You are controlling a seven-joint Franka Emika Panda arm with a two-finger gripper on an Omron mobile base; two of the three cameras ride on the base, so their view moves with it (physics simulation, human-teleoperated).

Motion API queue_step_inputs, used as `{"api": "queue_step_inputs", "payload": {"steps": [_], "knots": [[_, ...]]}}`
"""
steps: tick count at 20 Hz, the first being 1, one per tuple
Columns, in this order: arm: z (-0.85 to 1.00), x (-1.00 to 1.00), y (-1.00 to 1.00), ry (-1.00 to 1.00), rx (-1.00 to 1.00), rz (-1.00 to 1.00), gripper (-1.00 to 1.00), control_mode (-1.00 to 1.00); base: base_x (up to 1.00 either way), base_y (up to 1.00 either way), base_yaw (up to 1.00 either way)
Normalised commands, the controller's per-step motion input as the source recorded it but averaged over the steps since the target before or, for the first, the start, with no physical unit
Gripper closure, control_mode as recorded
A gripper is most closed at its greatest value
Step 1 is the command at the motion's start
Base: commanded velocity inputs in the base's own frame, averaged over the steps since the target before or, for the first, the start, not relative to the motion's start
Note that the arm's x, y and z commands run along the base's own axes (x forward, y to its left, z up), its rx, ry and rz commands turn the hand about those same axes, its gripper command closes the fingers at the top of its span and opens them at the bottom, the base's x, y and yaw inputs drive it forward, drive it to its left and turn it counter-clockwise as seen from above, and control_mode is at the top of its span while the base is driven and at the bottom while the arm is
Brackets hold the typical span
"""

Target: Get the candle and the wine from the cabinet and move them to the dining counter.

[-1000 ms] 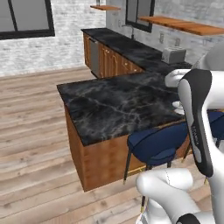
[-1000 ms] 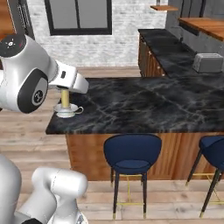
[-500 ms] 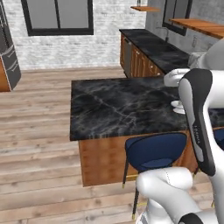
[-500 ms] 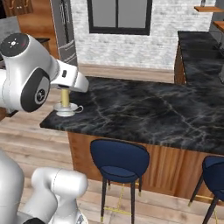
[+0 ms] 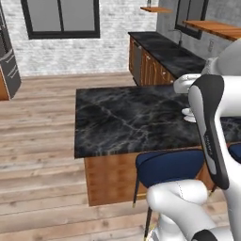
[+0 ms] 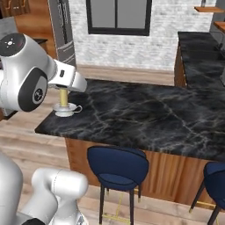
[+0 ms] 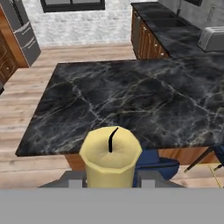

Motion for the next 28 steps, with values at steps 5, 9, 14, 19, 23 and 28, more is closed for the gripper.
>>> {"api": "queue_step_inputs", "payload": {"steps": [5, 9, 14, 19, 23, 28], "knots": [[0.00, 0.00, 0.00, 0.00, 0.00, 0.00, 1.00, 1.00, 0.53, 0.00, -0.03], [0.00, 0.00, 0.00, 0.00, 0.00, 0.00, 1.00, 1.00, 0.57, 0.00, -0.06], [0.00, 0.00, 0.00, 0.00, 0.00, 0.00, 1.00, 1.00, 0.49, 0.00, -0.08], [0.00, 0.00, 0.00, 0.00, 0.00, 0.00, 1.00, 1.00, 0.43, 0.00, -0.09], [-0.09, 0.15, -0.01, 0.00, 0.00, -0.01, 1.00, -1.00, 0.33, 0.00, -0.07], [-0.56, 0.78, -0.42, 0.00, 0.02, 0.12, 1.00, -1.00, 0.00, 0.00, 0.00]]}}
